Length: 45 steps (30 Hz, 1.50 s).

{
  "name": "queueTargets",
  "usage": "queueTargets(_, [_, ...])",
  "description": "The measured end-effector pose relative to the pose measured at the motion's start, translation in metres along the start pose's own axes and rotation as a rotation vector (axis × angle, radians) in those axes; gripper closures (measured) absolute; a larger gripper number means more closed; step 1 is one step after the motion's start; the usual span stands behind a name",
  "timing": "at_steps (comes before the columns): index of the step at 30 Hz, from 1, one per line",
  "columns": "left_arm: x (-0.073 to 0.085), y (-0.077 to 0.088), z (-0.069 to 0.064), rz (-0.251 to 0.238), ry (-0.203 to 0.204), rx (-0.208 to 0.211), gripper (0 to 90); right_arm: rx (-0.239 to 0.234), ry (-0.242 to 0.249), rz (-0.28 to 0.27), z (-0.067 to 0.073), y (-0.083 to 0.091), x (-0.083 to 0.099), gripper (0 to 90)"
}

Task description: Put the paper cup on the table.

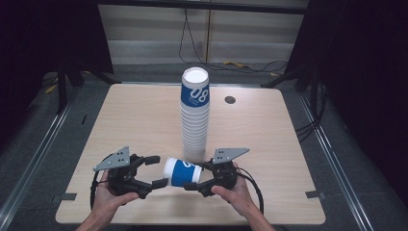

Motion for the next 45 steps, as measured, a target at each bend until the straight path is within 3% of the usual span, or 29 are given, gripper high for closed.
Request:
queueTargets(16, [-0.003,-0.004,-0.009,-0.014,-0.016,0.030,15.6,-0.080,0.014,-0.043,0.009,-0.002,-0.003,28.1])
queueTargets(20, [-0.003,-0.005,-0.008,-0.019,0.000,0.039,14.9,-0.105,0.016,-0.054,0.012,-0.003,-0.005,28.2])
queueTargets(22, [-0.004,-0.005,-0.008,-0.022,0.011,0.055,14.4,-0.108,0.025,-0.064,0.013,-0.003,-0.006,28.2])
queueTargets(28, [0.000,-0.009,-0.008,-0.002,0.009,0.040,8.5,-0.106,0.039,-0.089,0.014,-0.002,-0.007,28.3])
queueTargets(37, [0.001,-0.013,-0.012,-0.019,0.029,0.075,10.7,-0.096,0.062,-0.139,0.017,-0.003,-0.012,28.3])
queueTargets(45, [0.001,-0.012,-0.011,-0.032,0.053,0.092,11.2,-0.096,0.074,-0.149,0.018,-0.004,-0.011,28.3])
Point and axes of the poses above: each handheld gripper's, and its own axes: y roughly backward along the jaws, x roughly out of its underside, z roughly to its left, the point moved 8 cm from there along -y, roughly forward along the jaws, and after that the axes turned 2 degrees about y, right-handed, at the moved point
